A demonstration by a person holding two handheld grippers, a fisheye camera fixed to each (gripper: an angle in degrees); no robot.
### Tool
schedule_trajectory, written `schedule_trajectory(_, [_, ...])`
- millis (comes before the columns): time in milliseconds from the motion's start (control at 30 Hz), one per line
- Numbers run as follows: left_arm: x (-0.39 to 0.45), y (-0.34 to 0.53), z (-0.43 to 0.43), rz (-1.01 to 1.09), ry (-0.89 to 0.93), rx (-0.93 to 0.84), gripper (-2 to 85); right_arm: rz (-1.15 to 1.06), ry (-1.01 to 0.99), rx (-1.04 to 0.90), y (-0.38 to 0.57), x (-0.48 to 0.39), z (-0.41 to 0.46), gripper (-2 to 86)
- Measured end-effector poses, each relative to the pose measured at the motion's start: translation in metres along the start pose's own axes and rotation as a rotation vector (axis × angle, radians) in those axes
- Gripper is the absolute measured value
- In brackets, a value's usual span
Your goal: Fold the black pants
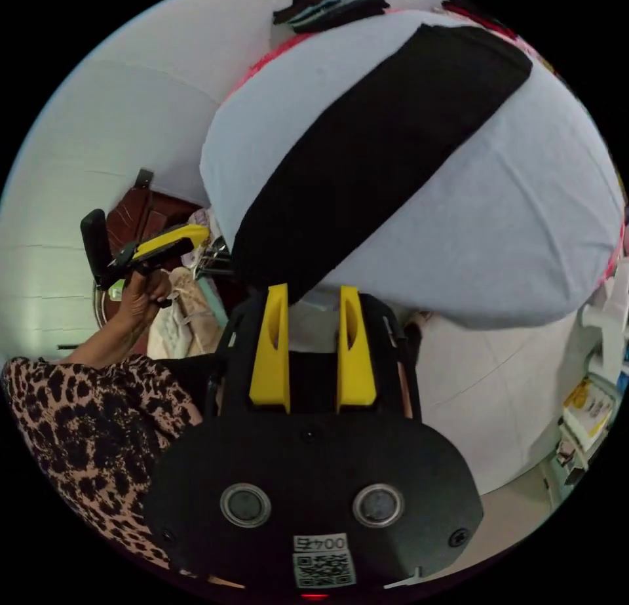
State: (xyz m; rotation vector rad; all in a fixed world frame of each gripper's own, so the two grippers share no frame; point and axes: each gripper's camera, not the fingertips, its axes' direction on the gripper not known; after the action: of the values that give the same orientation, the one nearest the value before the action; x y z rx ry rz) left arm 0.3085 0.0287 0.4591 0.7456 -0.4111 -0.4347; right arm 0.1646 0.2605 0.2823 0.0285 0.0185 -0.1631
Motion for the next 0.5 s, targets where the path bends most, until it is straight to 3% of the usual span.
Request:
schedule_trajectory(100, [0.01, -0.048, 0.019, 0.028, 0.001, -0.006, 2.3, -0.037, 0.083, 0.041, -0.047, 0.01, -0.037, 13.2])
schedule_trajectory(300, [0.023, -0.14, 0.079, 0.059, -0.044, -0.164, 1.8, -0.125, 0.272, -0.157, -0.168, 0.03, -0.084, 13.5])
schedule_trajectory(500, [0.021, -0.191, 0.117, 0.01, -0.106, -0.288, 1.1, -0.214, 0.331, -0.297, -0.27, 0.045, -0.122, 13.4])
